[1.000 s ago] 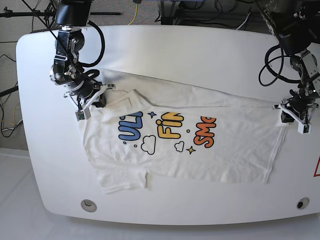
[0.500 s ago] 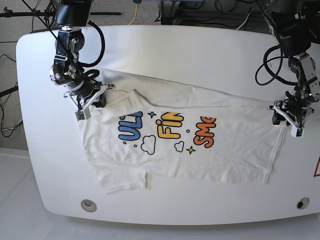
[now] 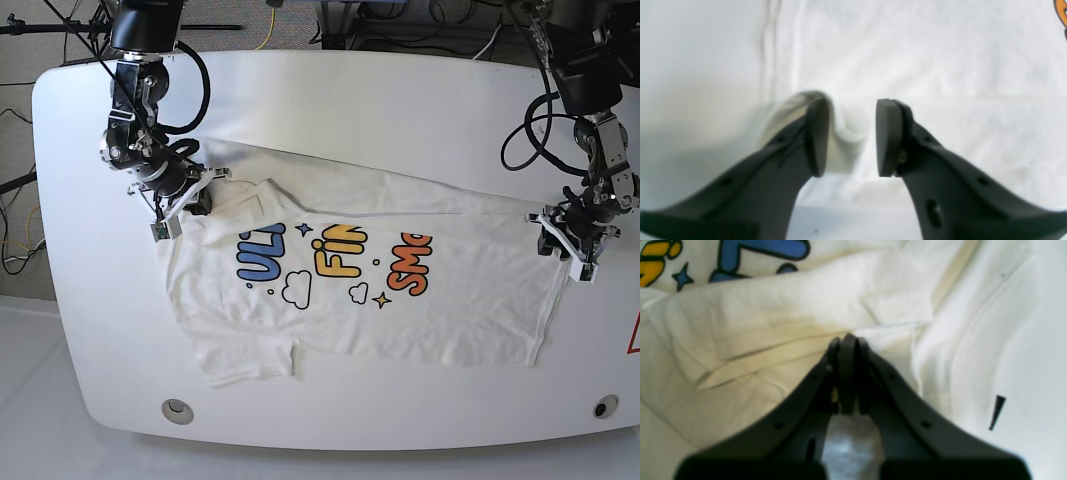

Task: Fold the T-shirt properly
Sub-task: 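Pinch the hem corner fabric with the left gripper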

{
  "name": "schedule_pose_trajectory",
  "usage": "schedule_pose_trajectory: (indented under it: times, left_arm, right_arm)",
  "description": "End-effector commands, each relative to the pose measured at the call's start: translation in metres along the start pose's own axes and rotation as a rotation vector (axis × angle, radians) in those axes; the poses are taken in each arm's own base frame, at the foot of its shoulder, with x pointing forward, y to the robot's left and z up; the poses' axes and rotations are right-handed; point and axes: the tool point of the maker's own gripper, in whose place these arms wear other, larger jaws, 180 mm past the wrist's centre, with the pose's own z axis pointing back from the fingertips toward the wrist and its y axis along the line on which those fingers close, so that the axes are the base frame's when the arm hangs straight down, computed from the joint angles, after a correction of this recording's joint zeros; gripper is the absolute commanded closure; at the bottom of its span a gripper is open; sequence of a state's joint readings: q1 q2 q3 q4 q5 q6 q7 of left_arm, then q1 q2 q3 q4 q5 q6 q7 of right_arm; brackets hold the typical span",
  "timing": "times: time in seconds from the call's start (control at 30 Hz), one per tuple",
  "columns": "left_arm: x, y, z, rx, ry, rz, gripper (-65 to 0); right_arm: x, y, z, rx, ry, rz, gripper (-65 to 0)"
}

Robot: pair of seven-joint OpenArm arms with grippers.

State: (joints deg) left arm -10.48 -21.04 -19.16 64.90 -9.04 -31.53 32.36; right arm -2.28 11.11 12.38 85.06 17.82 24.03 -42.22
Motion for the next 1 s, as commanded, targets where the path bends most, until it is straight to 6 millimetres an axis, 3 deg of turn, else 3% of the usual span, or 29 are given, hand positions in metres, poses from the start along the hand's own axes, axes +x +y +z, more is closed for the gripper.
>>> schedule_pose_trajectory:
  times: [0.0,0.33,0.4,0.47,0.73,0.8,0.97]
  left_arm:
    - [0.025,0.008,0.006,0.012,-0.06,-0.021,-17.3]
    - [0.017,0.021,0.002,0.039,-0.063,0.035,-25.1]
    - [0.01,0.024,0.0,0.044,-0.053,0.058,-25.7]
    - [-0.011,0.024,-0.003,0.038,-0.013,0.074,-24.9]
    - [-0.032,0.026,-0.002,0.044,0.012,0.1,-23.8]
    - [-0.051,0.024,0.0,0.038,0.046,0.081,-23.8]
    - [-0.057,0.023,0.003,0.036,0.052,0.07,-23.9]
  right_arm:
    - [0.009,-0.003,0.002,-0.007,-0.019,0.013,0.0]
    - [0.005,-0.003,0.002,-0.008,-0.008,0.017,0.0]
    - [0.006,-0.003,0.003,-0.008,-0.01,0.017,0.0]
    - [0.005,-0.005,0.002,-0.012,-0.01,0.013,0.0]
    - [0.004,-0.005,0.002,-0.012,-0.008,0.012,0.0]
    - [0.009,-0.004,0.003,-0.009,-0.021,0.015,0.0]
    - [0.008,-0.005,0.003,-0.009,-0.017,0.015,0.0]
